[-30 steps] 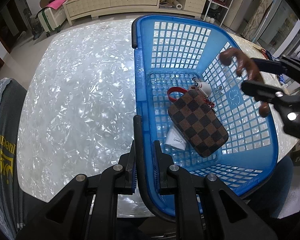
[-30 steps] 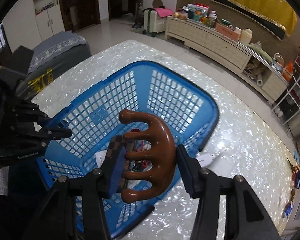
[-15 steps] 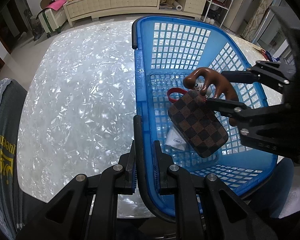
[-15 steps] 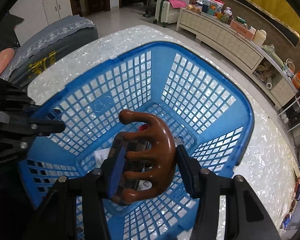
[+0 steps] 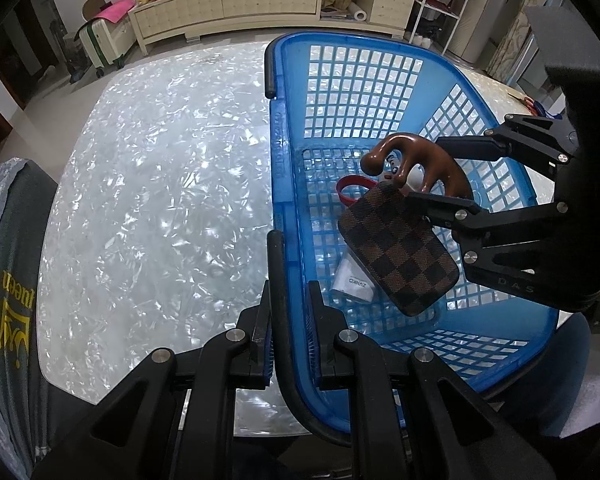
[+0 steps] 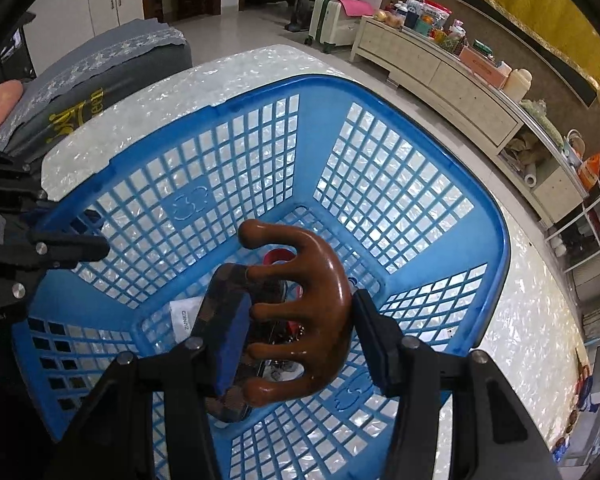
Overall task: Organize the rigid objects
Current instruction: 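Open the right tool to release the comb into the basket, then move the right tool to the white earbud case on the table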
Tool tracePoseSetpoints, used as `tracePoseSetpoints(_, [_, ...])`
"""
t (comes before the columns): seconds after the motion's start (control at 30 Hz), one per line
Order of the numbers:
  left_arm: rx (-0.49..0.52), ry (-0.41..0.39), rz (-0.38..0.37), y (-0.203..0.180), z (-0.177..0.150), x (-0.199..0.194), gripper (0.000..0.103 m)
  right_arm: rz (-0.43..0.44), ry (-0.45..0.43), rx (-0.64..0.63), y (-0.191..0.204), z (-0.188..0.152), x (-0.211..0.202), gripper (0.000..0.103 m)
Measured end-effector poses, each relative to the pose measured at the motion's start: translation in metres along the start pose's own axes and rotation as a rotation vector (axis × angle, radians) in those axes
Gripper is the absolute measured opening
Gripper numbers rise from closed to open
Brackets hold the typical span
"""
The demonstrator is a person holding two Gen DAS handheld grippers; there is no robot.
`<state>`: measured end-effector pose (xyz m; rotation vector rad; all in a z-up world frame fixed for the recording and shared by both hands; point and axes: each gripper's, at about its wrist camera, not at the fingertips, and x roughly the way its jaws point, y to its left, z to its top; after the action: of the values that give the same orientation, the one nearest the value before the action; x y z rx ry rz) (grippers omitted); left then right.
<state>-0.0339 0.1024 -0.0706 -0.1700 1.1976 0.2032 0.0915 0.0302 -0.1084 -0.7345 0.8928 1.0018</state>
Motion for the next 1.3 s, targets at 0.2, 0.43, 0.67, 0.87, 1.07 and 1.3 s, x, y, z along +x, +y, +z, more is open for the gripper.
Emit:
tracePoseSetpoints(0.2, [-0.002, 0.0, -0.001, 0.001, 0.001, 0.0, 0.015, 0.003, -0.01, 0.006, 0.0, -0.002, -0.003, 0.051])
tracePoseSetpoints(0.43, [-0.001, 0.0, 0.001, 0.001, 0.001, 0.0, 0.015, 0.073, -0.006, 0.043, -0.007, 0.003, -0.006, 0.068])
tracePoseSetpoints(0.67, [0.0, 0.001, 0.008, 0.001, 0.001, 0.002, 0.015, 0.055, -0.051, 0.094, -0.016, 0.002, -0.024, 0.103])
tracePoseSetpoints(0.87, [0.001, 0.001, 0.009, 0.001, 0.001, 0.002, 0.015, 0.042, -0.058, 0.085, -0.012, -0.005, -0.038, 0.103])
tracePoseSetpoints(1.07, [0.004, -0.002, 0.011, 0.001, 0.001, 0.002, 0.015, 0.032, -0.072, 0.104, -0.013, -0.014, -0.053, 0.103])
tracePoseSetpoints(1.3, [0.007, -0.002, 0.02, -0.002, 0.0, 0.002, 0.015, -0.018, -0.081, 0.174, -0.034, -0.027, -0.072, 0.103])
